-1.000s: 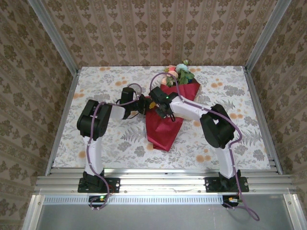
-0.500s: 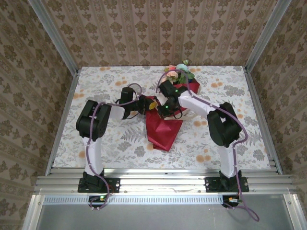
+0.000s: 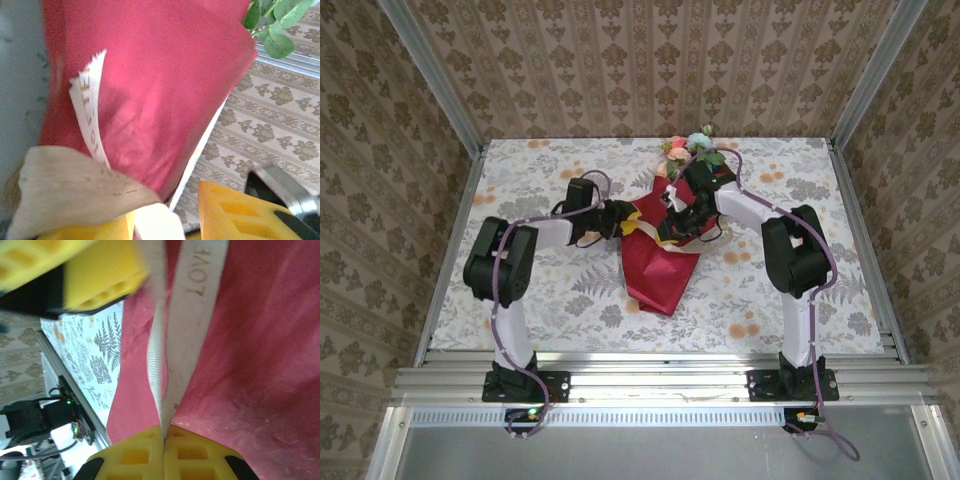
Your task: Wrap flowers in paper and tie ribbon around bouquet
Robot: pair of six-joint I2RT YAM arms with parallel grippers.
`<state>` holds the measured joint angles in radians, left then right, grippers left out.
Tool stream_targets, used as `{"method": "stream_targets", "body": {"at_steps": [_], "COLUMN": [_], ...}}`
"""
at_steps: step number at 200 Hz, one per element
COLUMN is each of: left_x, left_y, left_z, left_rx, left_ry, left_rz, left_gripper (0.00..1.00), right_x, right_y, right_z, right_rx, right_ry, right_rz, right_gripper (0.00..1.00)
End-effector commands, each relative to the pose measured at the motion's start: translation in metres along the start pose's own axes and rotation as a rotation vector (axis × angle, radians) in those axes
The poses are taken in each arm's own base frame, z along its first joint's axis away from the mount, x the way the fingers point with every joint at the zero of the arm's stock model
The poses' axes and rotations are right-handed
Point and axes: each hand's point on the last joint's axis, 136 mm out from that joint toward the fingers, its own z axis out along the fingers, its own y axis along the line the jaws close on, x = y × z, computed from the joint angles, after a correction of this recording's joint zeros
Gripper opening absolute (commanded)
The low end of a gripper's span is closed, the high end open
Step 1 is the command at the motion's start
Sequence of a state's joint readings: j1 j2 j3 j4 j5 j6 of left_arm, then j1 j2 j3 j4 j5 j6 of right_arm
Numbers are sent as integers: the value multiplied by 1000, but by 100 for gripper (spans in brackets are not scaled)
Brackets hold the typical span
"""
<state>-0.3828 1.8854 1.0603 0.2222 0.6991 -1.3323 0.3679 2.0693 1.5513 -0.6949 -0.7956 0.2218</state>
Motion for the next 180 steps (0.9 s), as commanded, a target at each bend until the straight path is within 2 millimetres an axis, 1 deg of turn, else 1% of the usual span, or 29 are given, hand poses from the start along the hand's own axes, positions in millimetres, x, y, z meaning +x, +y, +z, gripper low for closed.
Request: {"method": "stream_targets", "body": {"at_steps": [1,16,35,46,58,59,62,75,98,121,147,180], "left_x": [9,20,35,38,34,39,43,40,36,33,22,9], "left_y": [17,18,23,26,30,30,30,34,36,38,41,48], "left_z": [-35,-42,-33,-25,-22,-19,-15,-15,-16,-11,-8,-6], "left_rx": [-163,-183,-219,-227,-260,-266,-277,-314,-350,-362,-380,-389], "left_ry": [-107,-124,-77,-59,-67,-56,-51,-76,-107,-114,-150,-173], "left_rz": [0,-37,-122,-164,-196,-189,-185,-204,-240,-279,-308,-343], "left_gripper": [37,32,23,19,15,15,14,12,12,20,25,27], "right_x": [2,1,0,0,0,0,-1,-2,-5,-7,-6,-6], "right_y": [-2,-5,-8,-10,-13,-13,-13,-17,-19,-17,-17,-16], "right_z": [5,6,8,10,11,11,10,9,8,7,8,8], "right_rx": [-82,-89,-95,-95,-90,-89,-87,-79,-81,-90,-94,-99], "right_ry": [33,40,47,50,50,51,49,44,35,31,33,31], "right_rz": [88,112,129,138,145,145,147,158,165,162,167,165], "right_gripper": [0,0,0,0,0,0,0,0,0,0,0,0]}}
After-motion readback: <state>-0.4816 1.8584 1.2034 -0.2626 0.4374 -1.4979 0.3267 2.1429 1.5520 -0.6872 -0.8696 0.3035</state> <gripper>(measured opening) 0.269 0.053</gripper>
